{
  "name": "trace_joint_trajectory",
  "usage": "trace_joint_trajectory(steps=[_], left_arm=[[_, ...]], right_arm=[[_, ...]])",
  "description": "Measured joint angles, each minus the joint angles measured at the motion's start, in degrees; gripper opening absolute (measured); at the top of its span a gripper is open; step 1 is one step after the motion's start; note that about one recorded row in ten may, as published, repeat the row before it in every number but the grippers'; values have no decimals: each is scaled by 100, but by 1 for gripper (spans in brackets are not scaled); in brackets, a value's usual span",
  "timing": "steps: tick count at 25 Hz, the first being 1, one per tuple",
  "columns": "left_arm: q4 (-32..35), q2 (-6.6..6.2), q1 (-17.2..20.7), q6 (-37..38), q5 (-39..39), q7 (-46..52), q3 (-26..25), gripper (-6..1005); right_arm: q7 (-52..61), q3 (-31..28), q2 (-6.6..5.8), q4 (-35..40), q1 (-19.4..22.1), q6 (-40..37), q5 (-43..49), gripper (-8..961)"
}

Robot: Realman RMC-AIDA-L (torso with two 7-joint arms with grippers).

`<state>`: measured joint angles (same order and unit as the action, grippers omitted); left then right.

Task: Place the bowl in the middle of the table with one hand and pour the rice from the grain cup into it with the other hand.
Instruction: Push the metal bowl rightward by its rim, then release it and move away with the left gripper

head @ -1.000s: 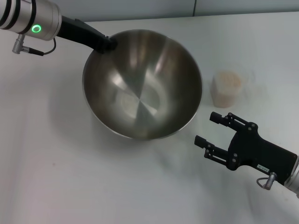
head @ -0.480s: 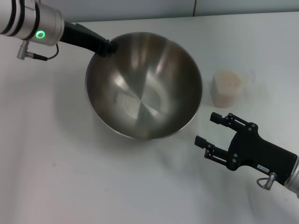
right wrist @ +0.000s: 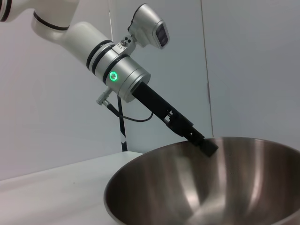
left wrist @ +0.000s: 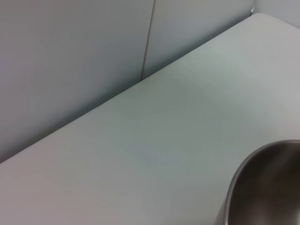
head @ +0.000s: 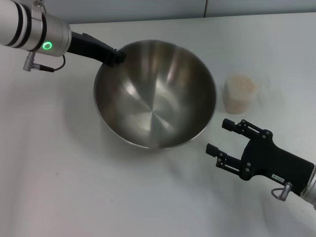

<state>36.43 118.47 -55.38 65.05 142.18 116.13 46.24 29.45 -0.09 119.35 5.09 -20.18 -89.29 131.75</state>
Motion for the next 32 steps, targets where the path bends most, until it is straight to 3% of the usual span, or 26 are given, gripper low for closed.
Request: trace_joint_trajectory(steps=[19, 23, 32], left_arm=[[-14, 27, 54, -28, -80, 28, -1, 142], [-12, 24, 75, -28, -156, 19, -1, 549], [44, 11, 122, -28, -245, 38, 0, 731]], right_arm=[[0, 0, 0, 0, 6, 0, 0, 746], [0, 0, 0, 0, 6, 0, 0, 746], [0, 0, 0, 1, -7, 0, 0, 746]])
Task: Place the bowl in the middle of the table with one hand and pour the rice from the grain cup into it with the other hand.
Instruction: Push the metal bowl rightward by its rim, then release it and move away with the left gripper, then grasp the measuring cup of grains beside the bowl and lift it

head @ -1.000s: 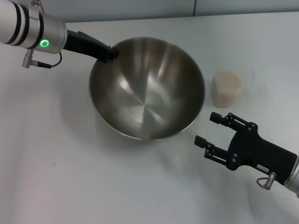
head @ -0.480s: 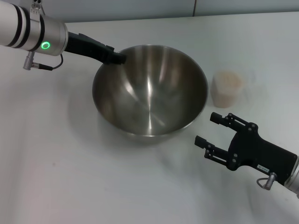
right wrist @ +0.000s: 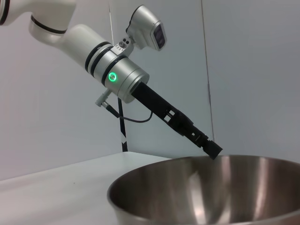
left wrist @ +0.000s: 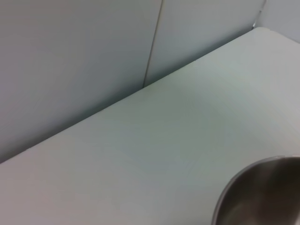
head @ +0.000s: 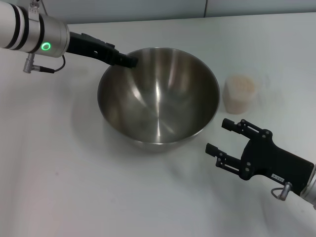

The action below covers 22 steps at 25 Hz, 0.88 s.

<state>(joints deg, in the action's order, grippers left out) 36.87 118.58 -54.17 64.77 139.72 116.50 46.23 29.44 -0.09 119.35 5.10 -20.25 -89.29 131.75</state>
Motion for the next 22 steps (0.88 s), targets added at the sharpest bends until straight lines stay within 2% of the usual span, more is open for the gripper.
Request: trace_joint_trajectory(steps=[8, 11, 12, 13, 14, 17, 18, 19, 22], left_arm=[[54, -26, 90, 61, -210, -44, -11, 848], [219, -35, 224, 140, -469, -98, -6, 848], [349, -38, 338, 204, -667, -157, -13, 848], [543, -47, 564, 340, -1181, -345, -35, 848], [543, -47, 564, 340, -1181, -345, -35, 848], [718, -73, 957, 571, -2018, -681, -67, 848], [771, -110, 1290, 757, -2708, -993, -96, 848], [771, -110, 1290, 757, -2708, -993, -96, 848], [618, -182, 1874, 1211, -4008, -1727, -187, 848]], right_arm=[[0, -4, 0, -1, -14, 0, 0, 746], [0, -29, 0, 0, -12, 2, 0, 746], [0, -44, 0, 0, -11, 2, 0, 746], [0, -59, 1, -1, -11, 2, 0, 746], [0, -59, 1, -1, -11, 2, 0, 746], [0, -61, 1, 5, -23, 7, 0, 746], [0, -73, 0, 7, -33, 11, 0, 746], [0, -73, 0, 7, -33, 11, 0, 746], [0, -130, 0, 6, -54, 15, -1, 746]])
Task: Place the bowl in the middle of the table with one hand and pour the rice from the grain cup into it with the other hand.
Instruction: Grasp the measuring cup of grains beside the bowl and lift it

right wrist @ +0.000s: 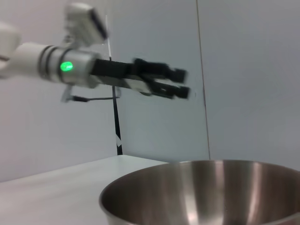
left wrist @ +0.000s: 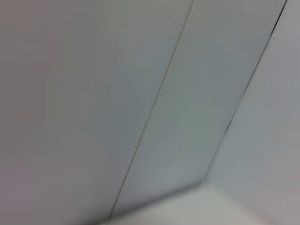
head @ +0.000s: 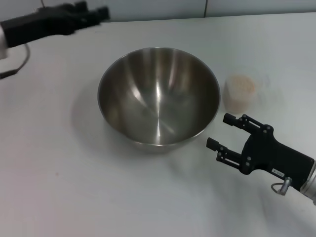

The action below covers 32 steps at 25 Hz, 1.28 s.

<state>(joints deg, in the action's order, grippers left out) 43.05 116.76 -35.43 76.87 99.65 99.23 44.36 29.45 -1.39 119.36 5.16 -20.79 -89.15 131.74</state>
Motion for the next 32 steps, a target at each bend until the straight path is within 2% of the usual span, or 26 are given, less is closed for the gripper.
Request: trace_joint_trajectory(steps=[5, 6, 8, 11, 13, 14, 15, 21, 26, 32], left_arm=[[-699, -81, 882, 906, -1537, -1549, -32, 848], [-1149, -80, 1200, 1314, -1908, -2347, -42, 848], [-1313, -81, 1301, 1476, -2020, -2683, -54, 848], [-2203, -87, 1721, 2124, -2125, -4350, -81, 848], [-2549, -81, 1998, 2332, -2109, -5100, -74, 848], [-2549, -81, 1998, 2332, -2109, -5100, -74, 848], [-2660, -62, 2156, 2365, -2110, -5296, -81, 848], [-2885, -48, 2365, 2365, -2134, -5369, -85, 848], [-2889, -44, 2372, 2338, -2069, -5437, -49, 848], [-2949, 51, 2452, 2220, -1585, -6462, -33, 848]], right_arm=[[0, -17, -1, -4, -59, 67, 0, 746], [0, -18, 0, -6, -76, 74, 0, 746], [0, -19, 0, -6, -88, 77, 0, 746], [0, -19, 0, -7, -113, 77, 0, 746], [0, -24, 0, -7, -121, 77, -1, 746], [0, -24, 0, -7, -121, 77, -1, 746], [0, -33, 0, -7, -121, 77, -24, 745], [0, -37, -1, -6, -115, 77, -49, 743], [0, -37, 0, -6, -118, 75, -53, 741], [0, -65, -1, -6, -89, 75, -53, 738]])
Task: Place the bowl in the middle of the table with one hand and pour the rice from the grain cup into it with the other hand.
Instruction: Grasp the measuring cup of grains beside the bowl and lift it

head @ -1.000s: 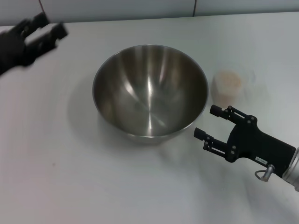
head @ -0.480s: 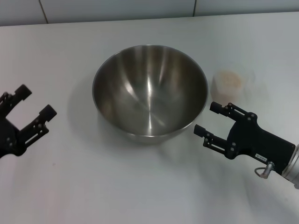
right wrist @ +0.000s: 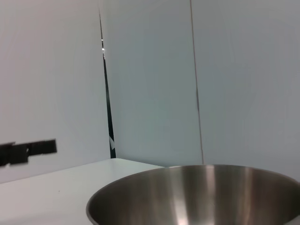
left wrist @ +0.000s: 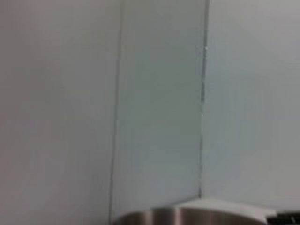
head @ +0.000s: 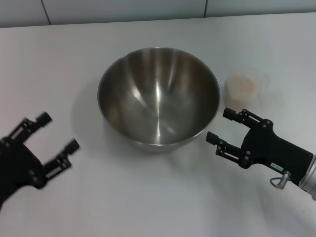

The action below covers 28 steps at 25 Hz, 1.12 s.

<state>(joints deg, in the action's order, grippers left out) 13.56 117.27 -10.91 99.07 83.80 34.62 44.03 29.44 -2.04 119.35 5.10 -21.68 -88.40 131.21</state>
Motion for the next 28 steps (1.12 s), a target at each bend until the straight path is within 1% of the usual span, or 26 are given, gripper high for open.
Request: trace_joint_trajectory(steps=[4, 7, 14, 21, 23, 24, 25, 28], left_arm=[[-14, 61, 39, -239, 473, -520, 1, 848], [-23, 63, 50, -337, 589, -571, 0, 847], [-29, 36, 120, -543, 679, -589, 0, 847], [-29, 33, 99, -514, 687, -556, 0, 847], [-29, 27, 85, -505, 689, -531, -6, 847], [-29, 25, 84, -499, 689, -528, -11, 847], [-29, 21, 84, -491, 690, -524, -21, 847], [-28, 21, 80, -480, 686, -521, -39, 847]], right_arm=[[0, -29, 0, 0, 28, 0, 0, 736], [0, -39, 0, 0, 41, -1, 0, 734], [0, -96, 5, -21, 127, 20, -2, 731], [0, -144, 13, -156, 253, 50, -8, 727], [-16, -311, 15, -266, 370, 52, -9, 726], [-148, -629, 22, -426, 557, 56, -9, 726], [-148, -629, 22, -426, 557, 56, -9, 725], [-708, -1388, 28, -804, 937, 122, -10, 724]])
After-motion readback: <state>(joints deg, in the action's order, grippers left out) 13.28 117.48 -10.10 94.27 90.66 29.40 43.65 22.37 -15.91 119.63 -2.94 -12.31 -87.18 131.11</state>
